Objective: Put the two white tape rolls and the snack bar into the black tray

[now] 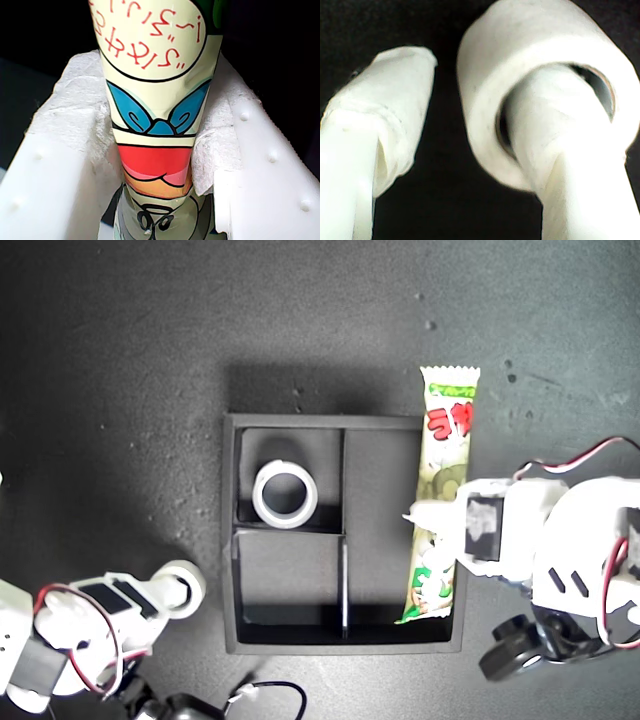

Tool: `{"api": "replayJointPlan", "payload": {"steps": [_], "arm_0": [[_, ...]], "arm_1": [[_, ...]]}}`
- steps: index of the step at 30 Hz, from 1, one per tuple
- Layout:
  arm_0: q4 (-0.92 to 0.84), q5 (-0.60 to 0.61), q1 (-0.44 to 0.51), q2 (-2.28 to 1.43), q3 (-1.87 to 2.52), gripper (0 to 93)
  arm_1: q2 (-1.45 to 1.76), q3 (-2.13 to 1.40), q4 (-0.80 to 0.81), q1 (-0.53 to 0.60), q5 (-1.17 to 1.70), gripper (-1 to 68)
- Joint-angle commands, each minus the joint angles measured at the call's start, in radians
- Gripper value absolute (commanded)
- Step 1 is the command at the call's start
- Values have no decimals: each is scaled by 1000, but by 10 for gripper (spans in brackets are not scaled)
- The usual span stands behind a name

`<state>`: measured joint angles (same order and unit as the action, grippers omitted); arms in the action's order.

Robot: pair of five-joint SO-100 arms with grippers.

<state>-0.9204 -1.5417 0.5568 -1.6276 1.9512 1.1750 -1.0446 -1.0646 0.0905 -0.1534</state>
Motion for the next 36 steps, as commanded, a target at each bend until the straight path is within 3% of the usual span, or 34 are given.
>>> {"api": "replayJointPlan", "payload": {"steps": [1,6,9,15,22,33,36], "arm_0": [[12,6,-28,20,-17,110],[12,-9,-38,51,-25,42],[-6,-5,-41,12,-25,31],[-270,52,-69,-121,-173,26],[-502,173,-132,14,-565,27],[-904,247,-161,719,-1629,32],[-913,264,-166,827,-1769,32]], "arm_1": [[-3,57,-3,17,78,20],[-11,41,3,23,78,24],[-12,26,3,26,78,123],[-12,40,-49,18,75,180],[0,94,-152,-23,-54,111],[3,397,-446,-74,-465,1],[3,480,-508,-66,-534,0]]}}
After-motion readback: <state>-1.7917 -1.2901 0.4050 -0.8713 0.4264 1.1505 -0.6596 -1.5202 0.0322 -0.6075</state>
